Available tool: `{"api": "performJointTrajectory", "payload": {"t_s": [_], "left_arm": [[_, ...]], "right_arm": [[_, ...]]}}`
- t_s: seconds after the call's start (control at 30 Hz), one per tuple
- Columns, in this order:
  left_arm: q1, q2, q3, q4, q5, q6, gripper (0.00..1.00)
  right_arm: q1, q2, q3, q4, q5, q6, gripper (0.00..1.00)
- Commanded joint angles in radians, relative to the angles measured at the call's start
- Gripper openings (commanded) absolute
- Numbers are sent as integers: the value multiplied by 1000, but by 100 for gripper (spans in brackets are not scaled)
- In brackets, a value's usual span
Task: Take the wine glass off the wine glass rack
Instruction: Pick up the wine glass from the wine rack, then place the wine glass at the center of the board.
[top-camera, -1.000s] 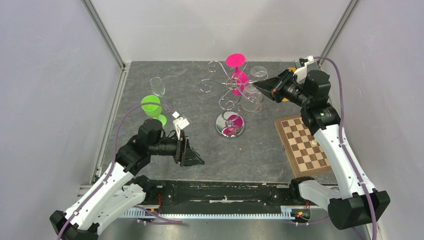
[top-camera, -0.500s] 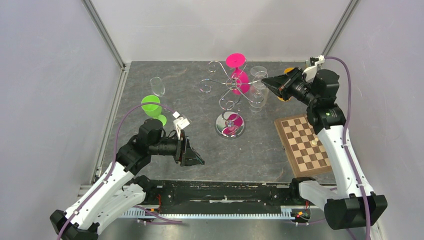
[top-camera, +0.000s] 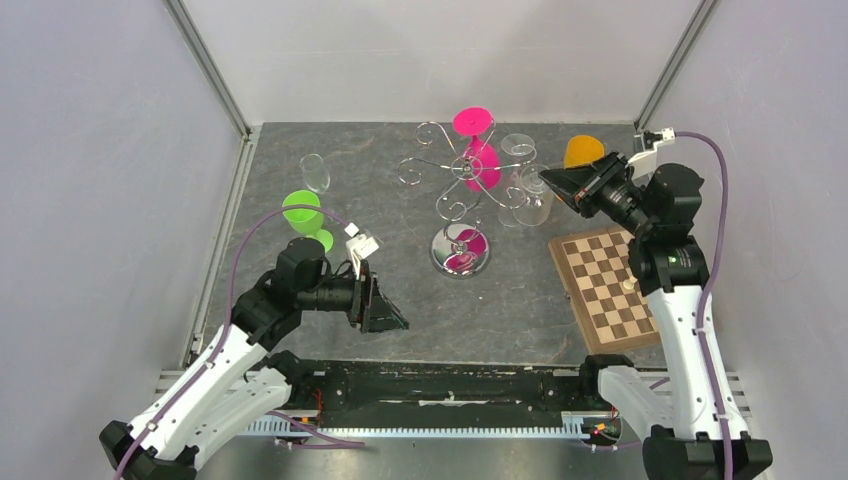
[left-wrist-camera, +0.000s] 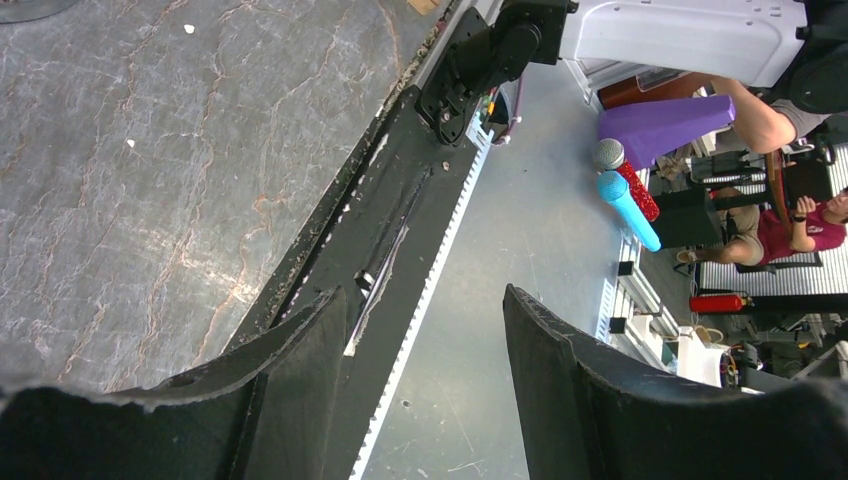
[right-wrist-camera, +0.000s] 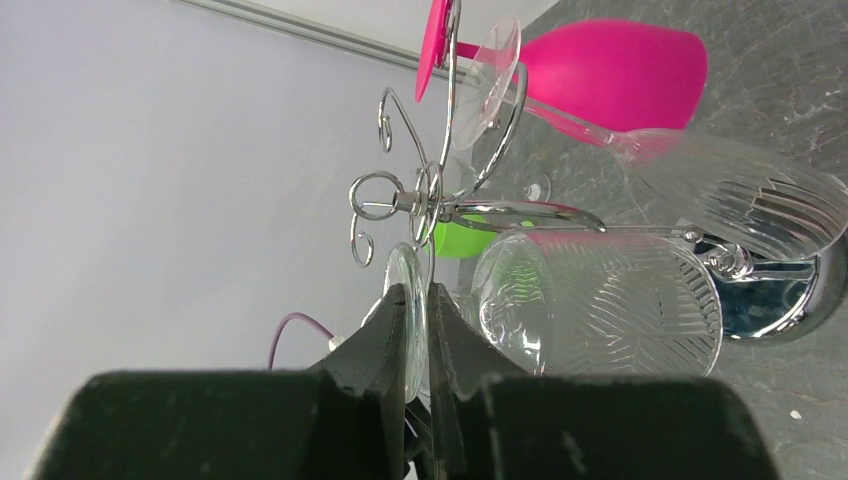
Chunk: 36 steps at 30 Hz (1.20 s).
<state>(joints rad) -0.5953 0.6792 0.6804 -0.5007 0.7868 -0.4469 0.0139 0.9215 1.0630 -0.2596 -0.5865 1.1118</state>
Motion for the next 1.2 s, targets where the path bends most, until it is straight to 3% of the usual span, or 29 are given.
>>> {"api": "performJointTrajectory", "payload": {"t_s": [0.0,0.43,0.7,0.87,1.07,1.17], "left_arm": [[-2,4,5,1,-10,-24,66],[-2,-10,14,-22,-60,-18,66],[-1,-19,51,-57,-69,-15,66],[0,-2,117,-85,-86,-55,66],[0,23,196,-112,-106,-126,66],[0,29,205,-89,-94,-172,66]], "right_arm": [[-8,-77,3,48,-32,-20,0],[-8,-224,-57,-76,-96,-132,0],[-7,-271,-57,-190,-163,-337,0],[15,-319,-137,-153,-182,-405,0],[61,-311,-169,-239,-127,-584,0],[90,-318,-212,-186,-138,-604,0]]}}
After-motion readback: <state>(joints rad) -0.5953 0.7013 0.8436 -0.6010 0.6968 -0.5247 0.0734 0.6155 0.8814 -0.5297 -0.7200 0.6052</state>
